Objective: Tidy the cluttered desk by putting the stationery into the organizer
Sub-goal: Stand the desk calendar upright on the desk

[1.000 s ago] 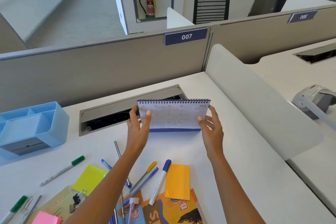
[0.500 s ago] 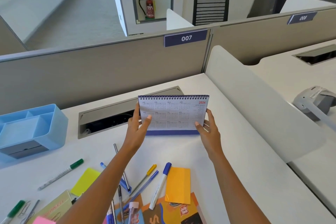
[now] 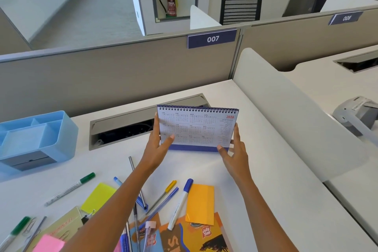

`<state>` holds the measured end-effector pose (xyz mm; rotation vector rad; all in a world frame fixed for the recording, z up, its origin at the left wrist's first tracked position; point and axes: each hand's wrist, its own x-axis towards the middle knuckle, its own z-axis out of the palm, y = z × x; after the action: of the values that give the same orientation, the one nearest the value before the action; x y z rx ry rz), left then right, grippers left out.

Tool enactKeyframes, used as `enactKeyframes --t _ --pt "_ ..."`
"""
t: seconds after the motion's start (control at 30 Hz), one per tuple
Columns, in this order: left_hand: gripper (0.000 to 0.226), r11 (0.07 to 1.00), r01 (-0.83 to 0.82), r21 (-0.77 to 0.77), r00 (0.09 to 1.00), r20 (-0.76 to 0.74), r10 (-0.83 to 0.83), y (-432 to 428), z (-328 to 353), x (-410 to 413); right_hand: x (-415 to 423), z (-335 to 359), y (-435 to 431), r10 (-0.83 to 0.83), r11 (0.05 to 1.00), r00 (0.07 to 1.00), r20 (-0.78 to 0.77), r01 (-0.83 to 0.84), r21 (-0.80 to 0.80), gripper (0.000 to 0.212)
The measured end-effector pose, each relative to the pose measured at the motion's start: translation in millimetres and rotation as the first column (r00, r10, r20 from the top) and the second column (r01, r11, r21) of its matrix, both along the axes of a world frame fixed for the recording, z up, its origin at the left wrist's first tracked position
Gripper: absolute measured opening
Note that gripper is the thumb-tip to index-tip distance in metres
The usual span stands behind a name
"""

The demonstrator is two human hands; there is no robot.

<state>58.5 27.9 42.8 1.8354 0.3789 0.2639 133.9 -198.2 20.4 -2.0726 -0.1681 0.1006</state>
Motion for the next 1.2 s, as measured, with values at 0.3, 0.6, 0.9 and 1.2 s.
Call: enactKeyframes --t 0.3,0.6,0.9,1.2 --pt "0.079 0.995 -0.063 0.072 0.981 -0.181 0.075 4.3 -21.5 -27.3 -8.2 -10.4 -6.7 -0.061 0.998 0.994 -0.089 0.063 0.030 0.095" --pt "0.069 0.987 -0.110 0.119 0.984 -0.124 0.125 -5.2 -19.1 -55.4 -14.4 2.8 0.7 -0.145 0.983 0.986 -0.078 0.153 0.107 0.083" --pt "0.066 0.985 -0.140 0.102 0.967 -0.201 0.158 -6.2 -13.1 -53.3 -18.1 1.2 -0.5 -0.213 0.959 0.955 -0.205 0.245 0.145 0.072" --pt "0.054 0.914 -0.060 0.401 0.967 -0.203 0.153 -33.8 -46.2 -166.9 -86.6 -21.2 -6.1 -0.252 0.966 0.955 -0.156 0.257 0.017 0.056"
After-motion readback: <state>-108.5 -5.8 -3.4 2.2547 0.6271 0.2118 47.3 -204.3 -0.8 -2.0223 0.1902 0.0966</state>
